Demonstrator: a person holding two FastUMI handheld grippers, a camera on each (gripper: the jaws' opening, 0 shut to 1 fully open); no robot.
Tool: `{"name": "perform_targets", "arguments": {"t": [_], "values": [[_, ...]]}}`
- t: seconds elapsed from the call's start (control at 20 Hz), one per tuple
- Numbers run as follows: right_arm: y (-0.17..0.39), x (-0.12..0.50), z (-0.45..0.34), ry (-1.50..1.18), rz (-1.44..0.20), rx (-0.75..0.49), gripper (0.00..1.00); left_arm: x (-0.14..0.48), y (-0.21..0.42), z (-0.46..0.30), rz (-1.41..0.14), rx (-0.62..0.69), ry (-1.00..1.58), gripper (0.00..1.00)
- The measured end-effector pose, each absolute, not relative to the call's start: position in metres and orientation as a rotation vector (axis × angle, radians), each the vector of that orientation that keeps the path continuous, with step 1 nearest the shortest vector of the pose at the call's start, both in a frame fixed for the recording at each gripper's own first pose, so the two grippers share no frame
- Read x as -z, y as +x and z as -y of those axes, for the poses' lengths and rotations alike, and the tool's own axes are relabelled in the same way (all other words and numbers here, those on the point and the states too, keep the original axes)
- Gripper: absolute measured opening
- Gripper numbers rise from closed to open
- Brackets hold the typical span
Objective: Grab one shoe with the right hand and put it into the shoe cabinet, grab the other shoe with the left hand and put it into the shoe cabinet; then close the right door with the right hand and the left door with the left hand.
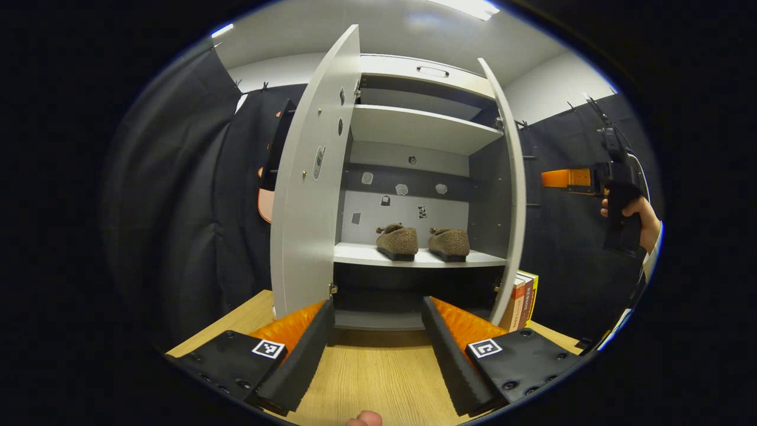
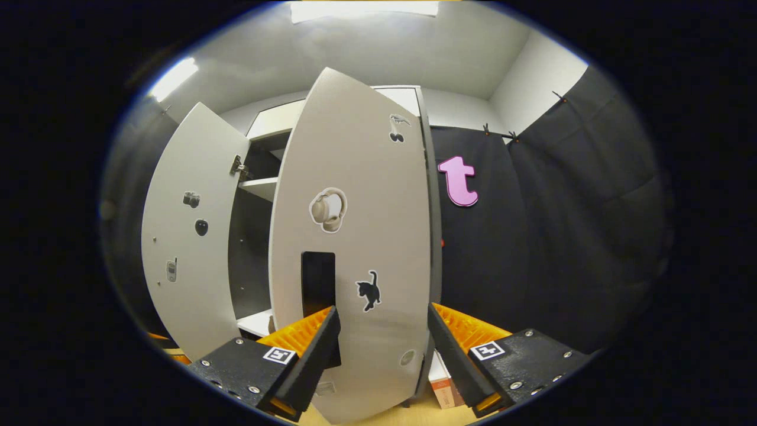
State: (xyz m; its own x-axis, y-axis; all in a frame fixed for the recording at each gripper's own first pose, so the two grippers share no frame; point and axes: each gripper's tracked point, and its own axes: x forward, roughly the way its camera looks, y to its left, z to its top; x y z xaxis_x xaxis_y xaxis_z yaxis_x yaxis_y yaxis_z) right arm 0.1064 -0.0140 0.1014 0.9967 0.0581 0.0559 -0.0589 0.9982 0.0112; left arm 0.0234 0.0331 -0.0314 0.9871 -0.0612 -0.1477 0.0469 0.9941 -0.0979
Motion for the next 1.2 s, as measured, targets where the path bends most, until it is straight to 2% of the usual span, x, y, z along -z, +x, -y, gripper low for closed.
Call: {"name": "perform_targets", "arguments": {"t": [0.05, 0.1, 0.35, 0.4, 0.75, 0.8, 1.2], "values": [[0.111, -0.1, 0.006, 0.016, 0.049, -0.07, 0.98, 0.031, 0.023, -0.033, -0.148, 0.051, -0.092, 0.97], [0.114, -0.096, -0.002, 0.017, 0.038, -0.083, 0.92, 0.03, 0.023, -0.034, -0.146, 0.048, -0.092, 0.97], [0.131, -0.081, -0.029, 0.005, -0.001, -0.127, 0.92, 0.031, 0.02, -0.035, -0.145, 0.041, -0.091, 0.99], [0.136, -0.079, -0.031, -0.003, -0.002, -0.125, 0.92, 0.03, 0.02, -0.034, -0.144, 0.04, -0.088, 0.97], [0.169, -0.074, -0.052, 0.006, 0.0, -0.118, 0.92, 0.03, 0.019, -0.035, -0.137, 0.035, -0.077, 0.97], [0.176, -0.074, -0.056, 0.0, -0.002, -0.114, 0.92, 0.031, 0.019, -0.035, -0.141, 0.034, -0.079, 0.99], [0.206, -0.067, -0.073, -0.064, -0.006, -0.083, 0.92, 0.033, 0.019, -0.036, -0.151, 0.027, -0.095, 0.97]]}}
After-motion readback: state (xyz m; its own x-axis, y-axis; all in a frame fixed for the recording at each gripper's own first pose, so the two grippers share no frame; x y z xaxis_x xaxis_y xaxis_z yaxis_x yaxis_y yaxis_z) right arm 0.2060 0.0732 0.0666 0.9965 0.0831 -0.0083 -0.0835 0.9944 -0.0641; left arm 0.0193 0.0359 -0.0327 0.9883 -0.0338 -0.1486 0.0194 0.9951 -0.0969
